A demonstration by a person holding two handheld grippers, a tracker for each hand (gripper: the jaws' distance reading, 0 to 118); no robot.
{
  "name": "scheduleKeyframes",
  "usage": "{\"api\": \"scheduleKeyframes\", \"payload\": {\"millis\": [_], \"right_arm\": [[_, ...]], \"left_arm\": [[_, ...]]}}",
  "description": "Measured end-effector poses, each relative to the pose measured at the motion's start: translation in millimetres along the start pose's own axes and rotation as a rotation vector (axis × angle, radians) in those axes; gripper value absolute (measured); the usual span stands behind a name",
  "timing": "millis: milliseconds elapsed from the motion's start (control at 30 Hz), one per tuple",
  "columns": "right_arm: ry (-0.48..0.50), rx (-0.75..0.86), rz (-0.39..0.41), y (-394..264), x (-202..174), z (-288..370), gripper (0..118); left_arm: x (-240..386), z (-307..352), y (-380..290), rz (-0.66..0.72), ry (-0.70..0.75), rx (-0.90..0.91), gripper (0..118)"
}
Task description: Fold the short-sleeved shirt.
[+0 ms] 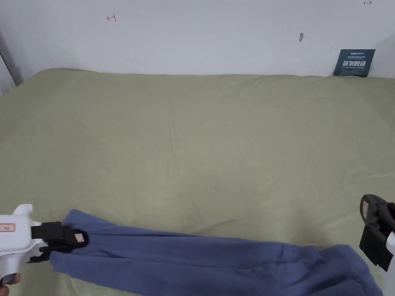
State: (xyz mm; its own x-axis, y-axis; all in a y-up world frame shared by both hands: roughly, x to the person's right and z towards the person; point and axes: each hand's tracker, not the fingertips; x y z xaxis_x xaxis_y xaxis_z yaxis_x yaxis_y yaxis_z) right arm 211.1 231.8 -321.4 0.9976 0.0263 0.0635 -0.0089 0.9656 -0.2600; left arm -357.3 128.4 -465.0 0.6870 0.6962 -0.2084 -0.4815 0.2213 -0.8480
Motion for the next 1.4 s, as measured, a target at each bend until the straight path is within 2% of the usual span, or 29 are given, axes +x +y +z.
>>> {"api": "scheduleKeyframes", "payload": {"millis": [167,300,400,500,633,733,767,800,833,867,900,933,1033,1133,1167,1200,1233,1267,1300,1400], "right_arm": [[0.017,0.014,0.018,4,5,4,2],[0.02,0.028,0.019,7,8,10,2],[0.024,0.031,0.002,7,11,15,2],[0.027,0.028,0.002,3,15,20,2],[0.012,0.013,-0.004,-3,24,24,2],[0.001,-0.002,-0.022,-7,31,26,2],[-0.008,-0.007,-0.024,-8,32,26,2],[-0.01,-0.01,-0.028,-9,34,26,2],[-0.014,-0.015,-0.033,-10,36,27,2],[-0.017,-0.018,-0.033,-11,37,27,2],[-0.023,-0.021,-0.034,-12,38,28,2],[-0.028,-0.024,-0.037,-12,40,28,2],[-0.033,-0.034,-0.043,-13,42,26,2],[-0.028,-0.044,-0.05,-14,41,21,2],[-0.023,-0.048,-0.054,-15,40,19,2],[-0.015,-0.053,-0.059,-16,38,17,2],[-0.009,-0.059,-0.064,-18,36,15,2],[-0.003,-0.063,-0.065,-19,34,13,2],[0.004,-0.071,-0.064,-20,31,10,2],[0.02,-0.087,-0.056,-25,25,8,2]], "left_arm": [[24,20,-10,-0.075,0.081,0.033,4],[82,17,-31,-0.204,0.146,0.038,4],[130,6,-51,-0.276,0.136,0.019,4],[178,-20,-77,-0.408,0.206,-0.007,4],[219,-68,-106,-0.471,0.197,-0.048,4],[234,-118,-125,-0.571,0.241,-0.106,4],[235,-132,-131,-0.556,0.23,-0.112,12],[237,-150,-140,-0.562,0.234,-0.124,40],[237,-165,-150,-0.573,0.238,-0.126,86],[236,-179,-157,-0.595,0.259,-0.124,118],[231,-195,-161,-0.598,0.262,-0.165,109],[230,-198,-162,-0.572,0.213,-0.126,104],[228,-199,-137,-0.457,0.168,-0.171,105],[213,-159,-145,-0.424,0.106,-0.118,103],[208,-149,-140,-0.413,0.096,-0.091,98],[201,-137,-133,-0.398,0.07,-0.053,83],[193,-133,-120,-0.395,0.071,-0.05,57],[188,-132,-115,-0.388,0.078,-0.049,0],[179,-133,-112,-0.353,0.096,-0.022,0],[163,-158,-109,-0.312,0.067,-0.097,0]]}}
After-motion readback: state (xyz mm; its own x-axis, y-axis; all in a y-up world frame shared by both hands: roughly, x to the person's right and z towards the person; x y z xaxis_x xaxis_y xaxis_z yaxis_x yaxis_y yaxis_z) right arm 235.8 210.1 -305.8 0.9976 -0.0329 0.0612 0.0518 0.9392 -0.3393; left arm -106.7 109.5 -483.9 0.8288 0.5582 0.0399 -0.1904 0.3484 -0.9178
